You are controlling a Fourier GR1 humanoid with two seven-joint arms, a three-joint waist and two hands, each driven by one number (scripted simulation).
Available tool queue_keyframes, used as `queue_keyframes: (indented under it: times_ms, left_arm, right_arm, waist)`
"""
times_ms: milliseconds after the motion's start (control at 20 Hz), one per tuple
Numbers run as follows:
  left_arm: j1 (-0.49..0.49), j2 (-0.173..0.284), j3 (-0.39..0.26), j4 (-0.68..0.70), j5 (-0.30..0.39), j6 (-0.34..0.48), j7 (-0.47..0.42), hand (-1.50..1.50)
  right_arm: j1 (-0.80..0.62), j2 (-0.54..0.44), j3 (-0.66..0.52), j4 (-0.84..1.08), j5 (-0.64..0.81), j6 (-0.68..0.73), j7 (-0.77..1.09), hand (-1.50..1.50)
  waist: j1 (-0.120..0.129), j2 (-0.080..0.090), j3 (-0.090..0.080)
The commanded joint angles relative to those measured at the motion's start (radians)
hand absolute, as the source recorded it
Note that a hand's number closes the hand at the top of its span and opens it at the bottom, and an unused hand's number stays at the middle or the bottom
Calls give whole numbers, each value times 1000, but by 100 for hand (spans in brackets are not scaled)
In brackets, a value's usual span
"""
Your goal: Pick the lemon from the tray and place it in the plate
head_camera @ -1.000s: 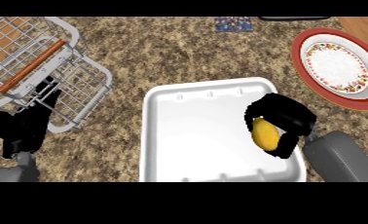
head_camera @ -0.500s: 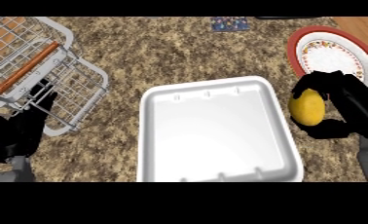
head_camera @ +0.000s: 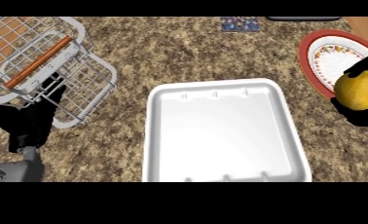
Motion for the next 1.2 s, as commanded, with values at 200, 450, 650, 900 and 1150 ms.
queue_keyframes:
  times_ms: [200,450,650,900,1150]
  left_arm:
    - [-94,-39,-87,27,-50,-22,20,0]
    - [-100,-56,-103,48,-65,-20,22,0]
    - [-120,-48,-93,56,-52,-33,46,0]
    - [-67,-41,-90,34,-45,-64,1,0]
    - [-120,-55,-94,15,-62,-15,60,0]
  right_arm:
    - [-157,-120,-142,409,-21,4,-134,150]
    - [-290,-162,-121,692,62,-58,-252,150]
    - [-315,-207,-65,835,147,-48,-302,150]
    - [-388,-239,-63,1038,131,102,-329,-150]
    - [-473,-259,-68,1150,142,108,-502,-150]
  waist:
    - [18,12,4]
    - [35,18,5]
    - [36,21,5]
    - [51,22,6]
    - [48,22,8]
